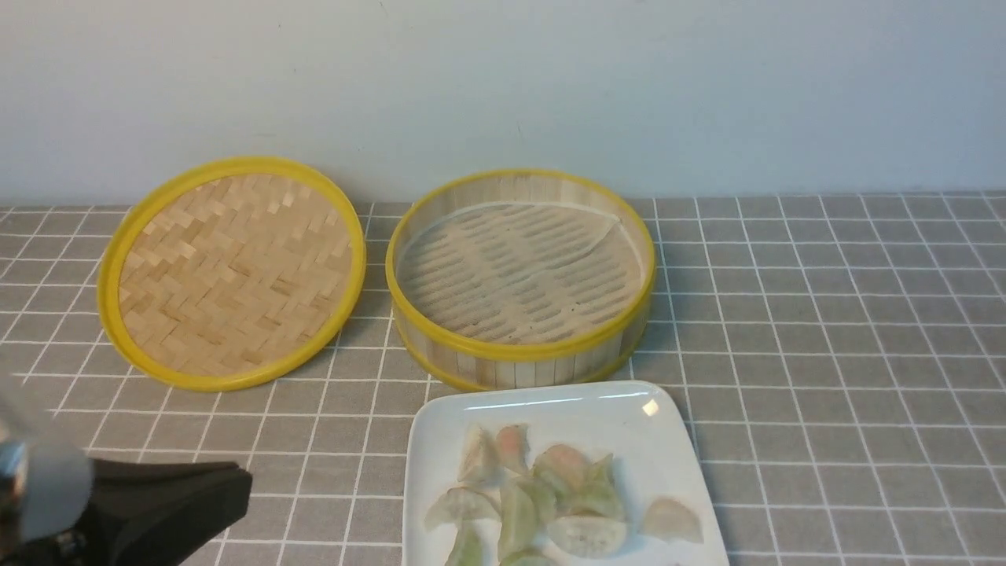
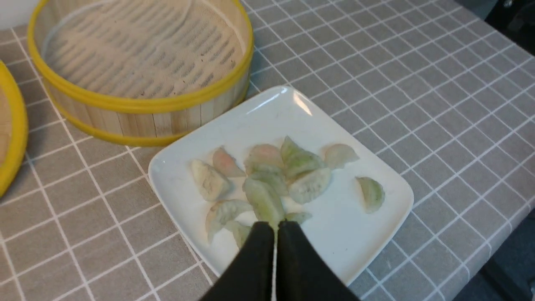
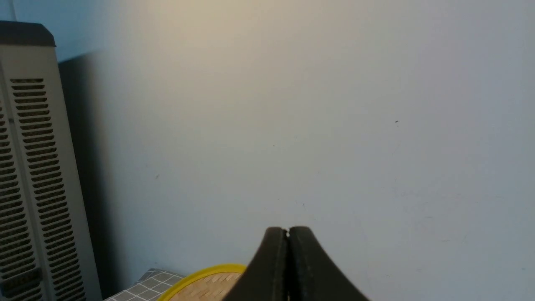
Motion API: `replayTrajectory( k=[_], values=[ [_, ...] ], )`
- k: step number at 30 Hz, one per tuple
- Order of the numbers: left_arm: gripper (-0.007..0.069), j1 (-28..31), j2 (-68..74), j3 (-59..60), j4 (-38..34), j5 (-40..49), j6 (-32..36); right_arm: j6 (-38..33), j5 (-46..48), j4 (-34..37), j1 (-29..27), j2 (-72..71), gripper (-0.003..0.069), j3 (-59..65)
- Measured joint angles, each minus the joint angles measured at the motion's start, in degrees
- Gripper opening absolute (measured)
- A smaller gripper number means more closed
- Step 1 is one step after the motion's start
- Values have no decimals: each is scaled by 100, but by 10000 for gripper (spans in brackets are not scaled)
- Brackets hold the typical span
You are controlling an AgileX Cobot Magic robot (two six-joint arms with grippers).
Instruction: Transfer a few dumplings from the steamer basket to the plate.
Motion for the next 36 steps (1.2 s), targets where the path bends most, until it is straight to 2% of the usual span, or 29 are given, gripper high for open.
replayTrajectory(
  k=[9,19,25,28,33,36],
  values=[
    [-5,0,-900,229,-106,-254,0,5,0,0,0,0,-15,26],
    [-5,0,-912,231,-113,-259,0,5,0,0,0,0,-15,26],
    [-5,17,-935,296,160,-347,317,5,0,0,0,0,-15,26],
    [-5,310,-1181,597,365,-456,514,5,0,0,0,0,-15,26],
    [-5,1556,-2200,1847,530,-1215,608,5,0,0,0,0,-15,26],
    [-5,2055,-2621,2535,646,-1544,608,5,0,0,0,0,-15,26]
  ],
)
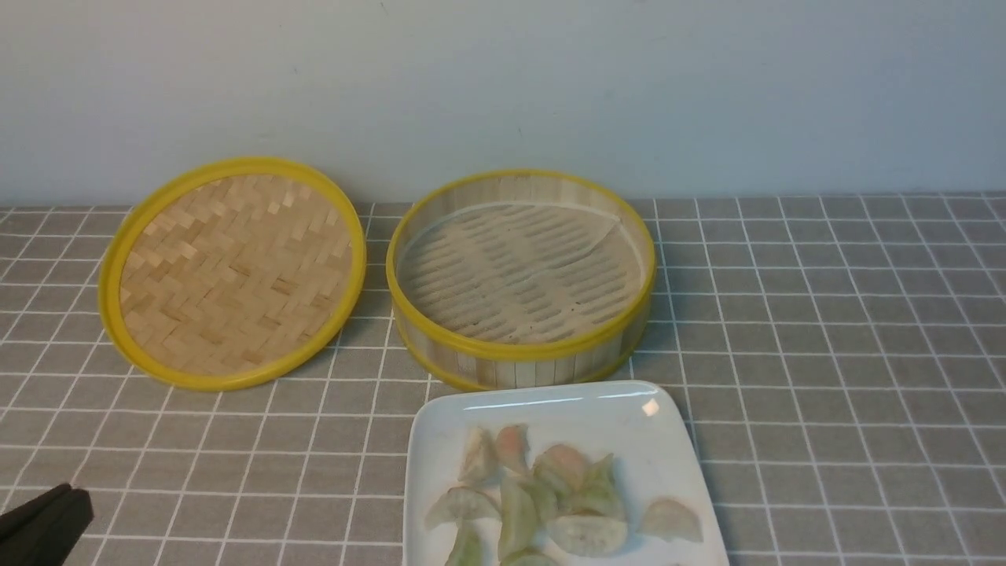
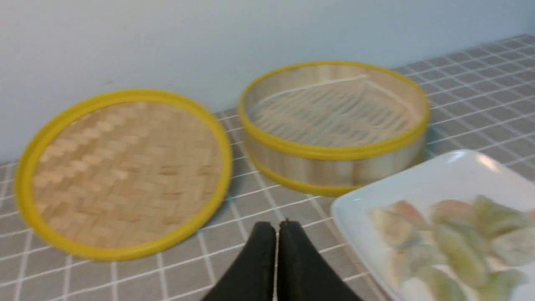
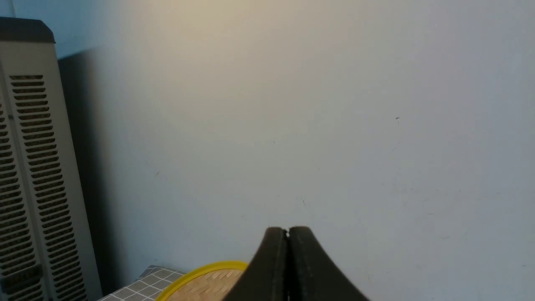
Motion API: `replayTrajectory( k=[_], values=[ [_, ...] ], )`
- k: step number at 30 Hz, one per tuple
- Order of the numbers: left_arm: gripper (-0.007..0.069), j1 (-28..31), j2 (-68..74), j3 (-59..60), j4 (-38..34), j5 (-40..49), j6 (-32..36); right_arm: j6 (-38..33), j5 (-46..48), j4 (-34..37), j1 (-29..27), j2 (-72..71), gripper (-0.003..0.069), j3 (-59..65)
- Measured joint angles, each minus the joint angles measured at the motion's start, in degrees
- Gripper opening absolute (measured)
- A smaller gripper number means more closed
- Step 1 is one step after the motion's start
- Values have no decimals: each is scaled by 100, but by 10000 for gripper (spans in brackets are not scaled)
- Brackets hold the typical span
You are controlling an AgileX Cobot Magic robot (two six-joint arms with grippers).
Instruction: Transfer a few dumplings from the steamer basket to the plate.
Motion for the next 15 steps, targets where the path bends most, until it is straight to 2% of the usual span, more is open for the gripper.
replayTrajectory(
  k=[6,15],
  values=[
    [-5,586,-496,1078,52,-139,-65,0,0,0,0,0,-15,0],
    [-5,747,-503,1184,69,-93,-97,0,25,0,0,0,-15,5]
  ],
)
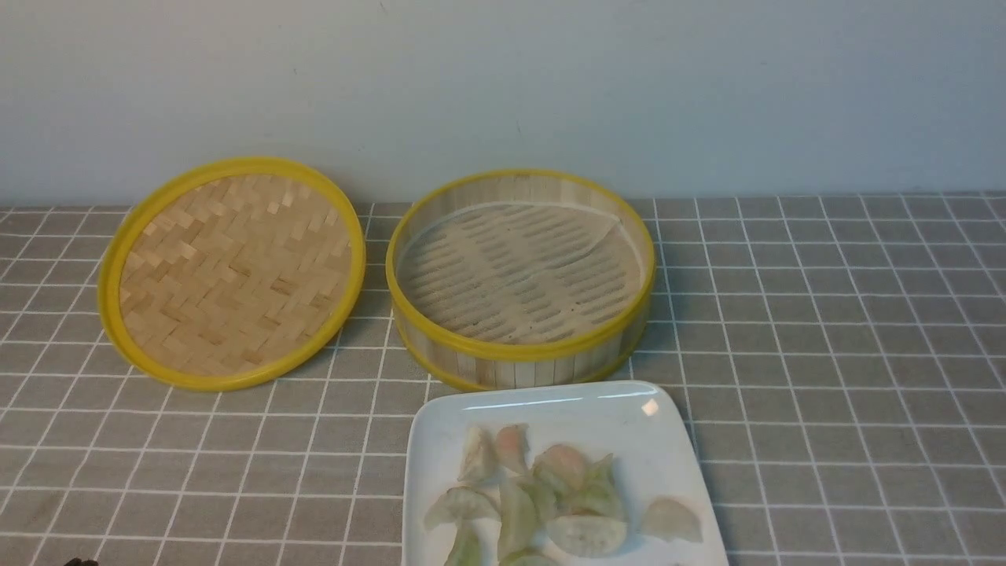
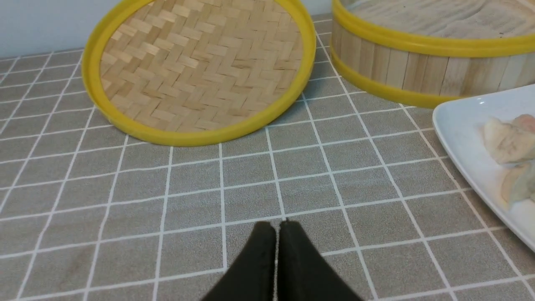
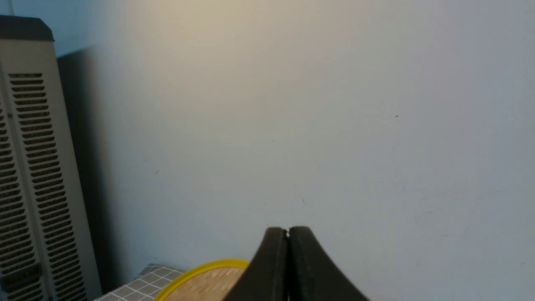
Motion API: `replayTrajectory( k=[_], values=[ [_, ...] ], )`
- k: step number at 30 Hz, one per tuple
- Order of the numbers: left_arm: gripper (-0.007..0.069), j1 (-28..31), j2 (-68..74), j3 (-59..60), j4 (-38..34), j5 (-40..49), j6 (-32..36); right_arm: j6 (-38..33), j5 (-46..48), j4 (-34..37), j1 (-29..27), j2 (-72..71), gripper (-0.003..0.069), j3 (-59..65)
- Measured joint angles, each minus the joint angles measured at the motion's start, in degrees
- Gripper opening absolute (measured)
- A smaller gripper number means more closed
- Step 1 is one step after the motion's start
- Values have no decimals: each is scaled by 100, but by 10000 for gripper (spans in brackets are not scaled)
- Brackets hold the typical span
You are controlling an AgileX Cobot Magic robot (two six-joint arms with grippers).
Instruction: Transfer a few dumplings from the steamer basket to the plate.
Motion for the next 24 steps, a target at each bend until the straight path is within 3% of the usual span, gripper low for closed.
replayTrajectory(
  k=[24],
  values=[
    [-5,0,0,0,4,5,0,5,-74,-72,0,0,-15,6]
  ],
)
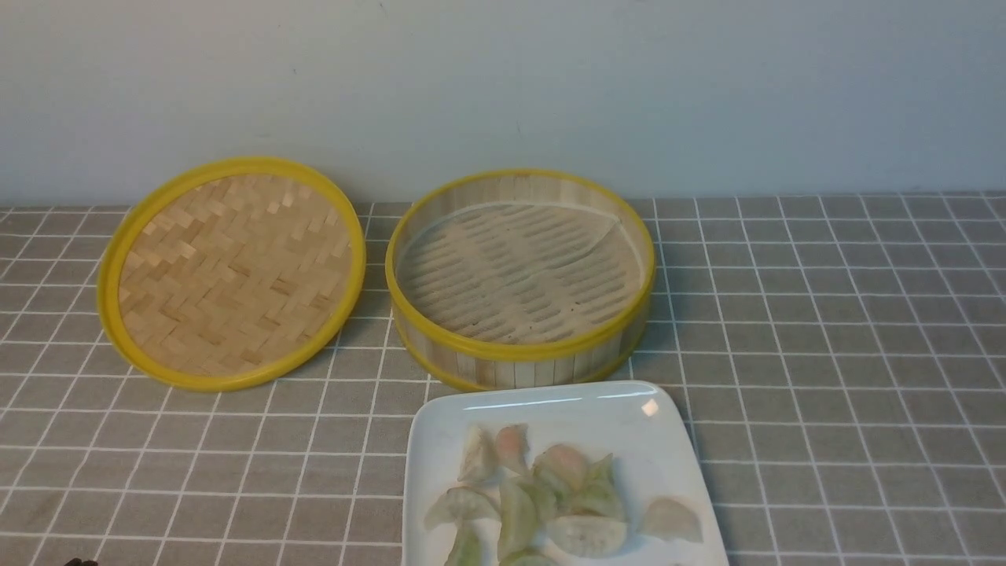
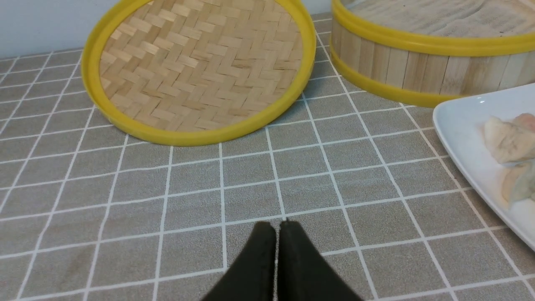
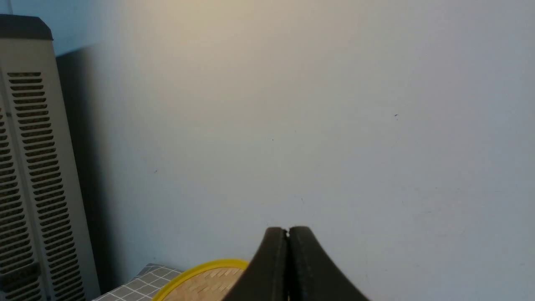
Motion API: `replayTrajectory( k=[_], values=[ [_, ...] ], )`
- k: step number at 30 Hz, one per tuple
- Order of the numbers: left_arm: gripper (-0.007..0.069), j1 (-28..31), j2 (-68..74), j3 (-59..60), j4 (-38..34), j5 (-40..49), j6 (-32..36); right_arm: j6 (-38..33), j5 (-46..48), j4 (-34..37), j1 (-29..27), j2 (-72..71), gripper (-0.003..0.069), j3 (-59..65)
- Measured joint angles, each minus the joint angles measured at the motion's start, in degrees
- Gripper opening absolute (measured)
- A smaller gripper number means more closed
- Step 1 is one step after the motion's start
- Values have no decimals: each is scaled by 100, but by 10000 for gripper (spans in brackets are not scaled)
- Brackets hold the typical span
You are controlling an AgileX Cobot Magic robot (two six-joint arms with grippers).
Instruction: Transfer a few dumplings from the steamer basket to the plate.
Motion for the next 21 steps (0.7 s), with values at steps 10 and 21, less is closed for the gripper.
replayTrajectory(
  k=[10,21],
  values=[
    [-5,0,0,0,0,0,0,-150,-63,145,0,0,-15,0],
    [-5,0,0,0,0,0,0,-1215,16,1081,0,0,-15,0]
  ],
)
